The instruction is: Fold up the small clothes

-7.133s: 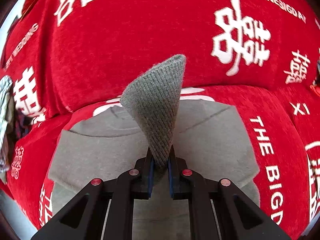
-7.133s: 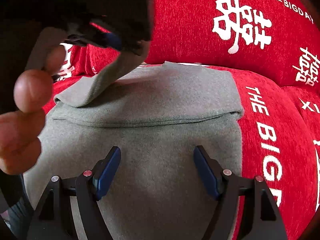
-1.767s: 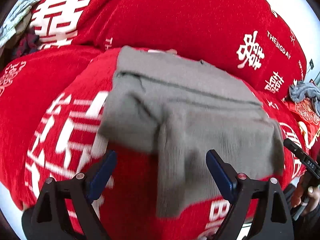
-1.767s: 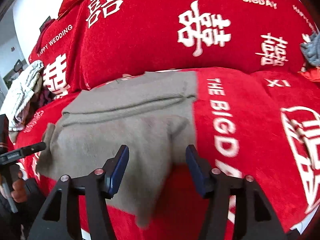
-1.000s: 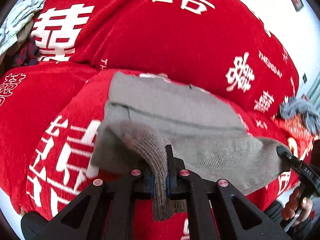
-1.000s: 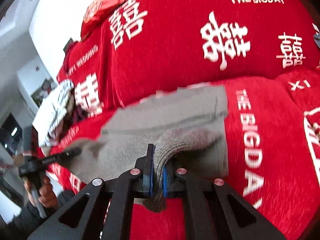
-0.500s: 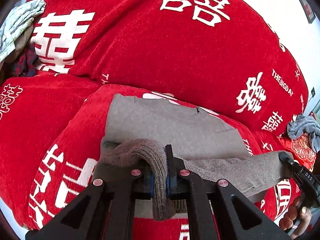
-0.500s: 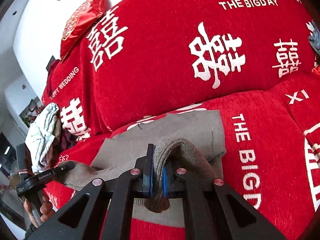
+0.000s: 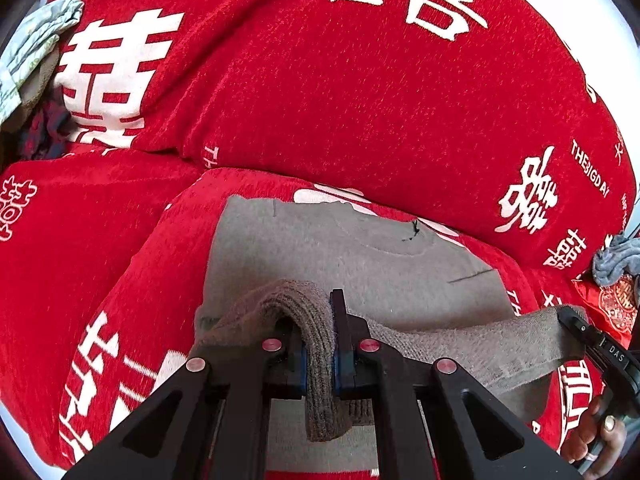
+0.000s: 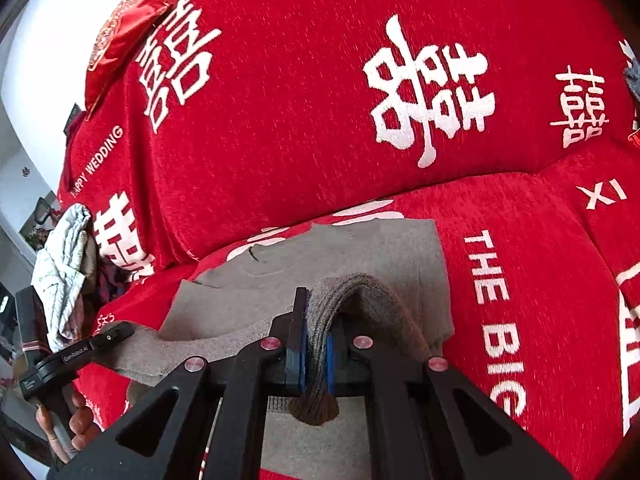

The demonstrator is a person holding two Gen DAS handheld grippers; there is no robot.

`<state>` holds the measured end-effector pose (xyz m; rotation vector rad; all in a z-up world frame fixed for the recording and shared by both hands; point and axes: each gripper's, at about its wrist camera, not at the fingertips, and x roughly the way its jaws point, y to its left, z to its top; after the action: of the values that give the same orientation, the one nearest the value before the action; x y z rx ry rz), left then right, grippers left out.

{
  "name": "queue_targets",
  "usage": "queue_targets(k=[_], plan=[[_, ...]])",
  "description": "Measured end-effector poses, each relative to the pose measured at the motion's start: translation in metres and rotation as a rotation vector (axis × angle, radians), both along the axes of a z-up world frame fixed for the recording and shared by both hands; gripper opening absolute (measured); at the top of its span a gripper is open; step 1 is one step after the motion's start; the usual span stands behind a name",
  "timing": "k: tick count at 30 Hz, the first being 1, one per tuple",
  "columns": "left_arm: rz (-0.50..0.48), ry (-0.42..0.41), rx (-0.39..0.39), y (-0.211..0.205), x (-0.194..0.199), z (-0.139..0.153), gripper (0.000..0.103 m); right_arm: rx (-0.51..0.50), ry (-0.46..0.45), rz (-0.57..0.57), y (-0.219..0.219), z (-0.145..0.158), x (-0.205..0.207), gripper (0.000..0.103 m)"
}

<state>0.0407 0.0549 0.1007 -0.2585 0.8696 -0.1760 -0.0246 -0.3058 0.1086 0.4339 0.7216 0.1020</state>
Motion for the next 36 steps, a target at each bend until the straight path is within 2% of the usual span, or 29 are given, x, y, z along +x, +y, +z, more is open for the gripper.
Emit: queue_targets(k=[23,36], plan=[[-0.010,0.057,0.037,-0.016,0.082,-0.019,0.009,-0.001,0.096,-0.022,-0.017,-0.026,0.087,0.007],[-0.029,0.106,0.095,-0.034,0.128,-0.041,0.009,-0.004,0.148,-0.049,-0.026,-0.054,0.131,0.007]])
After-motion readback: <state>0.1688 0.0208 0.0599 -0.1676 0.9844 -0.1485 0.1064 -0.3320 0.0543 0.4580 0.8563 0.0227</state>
